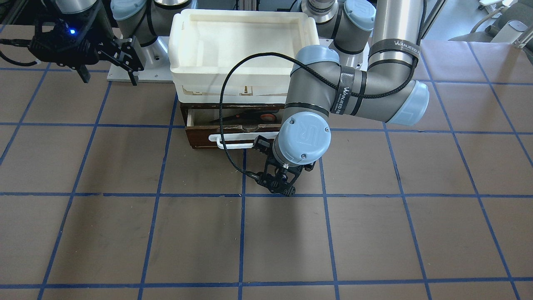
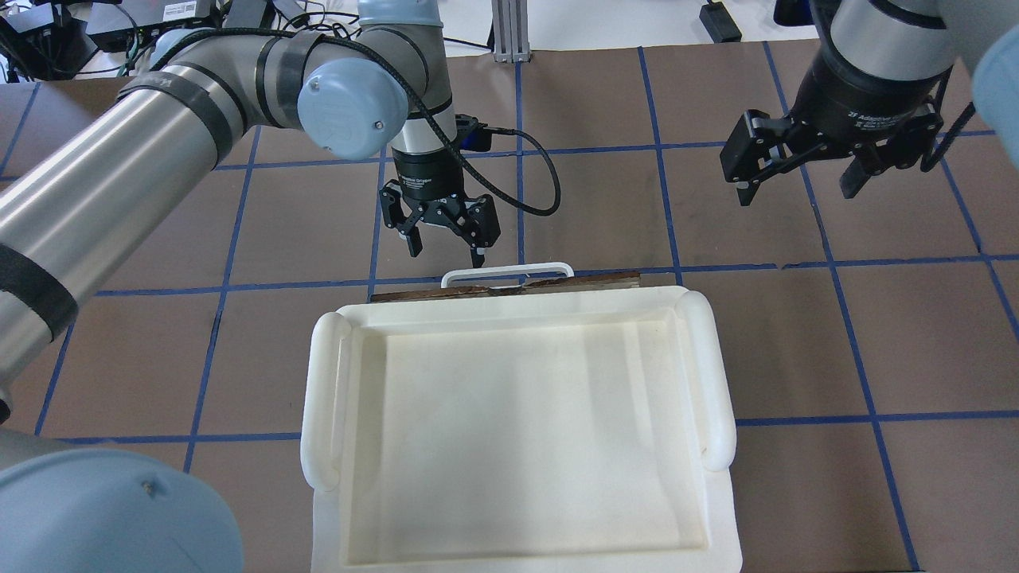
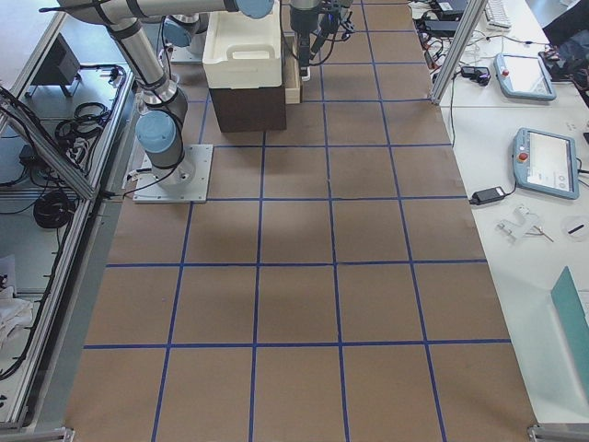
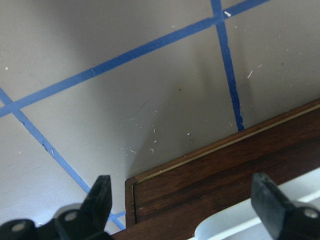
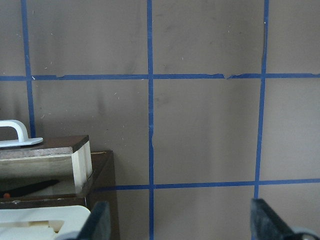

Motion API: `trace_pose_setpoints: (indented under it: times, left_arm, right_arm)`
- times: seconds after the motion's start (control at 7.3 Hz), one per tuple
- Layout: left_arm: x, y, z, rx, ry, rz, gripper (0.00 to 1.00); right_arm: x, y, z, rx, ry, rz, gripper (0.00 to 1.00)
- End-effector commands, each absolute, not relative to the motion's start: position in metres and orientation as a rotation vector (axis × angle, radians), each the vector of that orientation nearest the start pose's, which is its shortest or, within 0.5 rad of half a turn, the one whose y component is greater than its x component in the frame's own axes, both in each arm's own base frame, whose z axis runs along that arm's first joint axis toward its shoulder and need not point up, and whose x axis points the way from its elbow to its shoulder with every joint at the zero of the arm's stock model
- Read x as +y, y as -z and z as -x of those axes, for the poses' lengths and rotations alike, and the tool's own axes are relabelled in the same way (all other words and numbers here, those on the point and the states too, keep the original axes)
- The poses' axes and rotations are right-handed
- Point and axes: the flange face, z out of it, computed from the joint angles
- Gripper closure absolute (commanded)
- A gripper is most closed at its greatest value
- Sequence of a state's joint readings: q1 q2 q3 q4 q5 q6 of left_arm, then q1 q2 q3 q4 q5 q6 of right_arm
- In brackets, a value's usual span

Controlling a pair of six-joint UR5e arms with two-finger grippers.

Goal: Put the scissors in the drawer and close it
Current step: 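Press the left gripper against the drawer front to seat it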

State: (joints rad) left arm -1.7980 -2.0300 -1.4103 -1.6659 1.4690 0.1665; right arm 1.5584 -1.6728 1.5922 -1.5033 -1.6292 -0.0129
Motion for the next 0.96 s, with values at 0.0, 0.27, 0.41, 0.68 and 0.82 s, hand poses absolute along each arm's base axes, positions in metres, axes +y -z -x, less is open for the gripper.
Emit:
trace_pose_setpoints:
  times: [0.0, 0.27, 0.41, 0.68, 0.82]
  left_arm:
    - [-0.563, -0.3, 0.277, 3.104, -0.666, -0.583, 0.0]
    - [-0.558, -0.299, 0.277, 3.1, -0.682, -0.584, 0.0]
    - [-0.554, -0.303, 0.276, 3.094, -0.706, -0.582, 0.0]
    - [-0.548, -0.311, 0.276, 3.09, -0.726, -0.582, 0.0]
    - [-0.545, -0.312, 0.275, 3.087, -0.738, -0.581, 0.0]
  right_arm:
    - [-0.45, -0.519, -0.123, 3.202, 0.024, -0.003, 0.0]
    - [-0.449, -0.52, -0.122, 3.198, 0.024, -0.006, 0.0]
    - [-0.448, -0.521, -0.123, 3.198, 0.028, 0.002, 0.0]
    - [-0.448, -0.522, -0.121, 3.203, 0.031, 0.001, 0.0]
    - [-0.448, -0.522, -0.122, 3.199, 0.031, 0.004, 0.0]
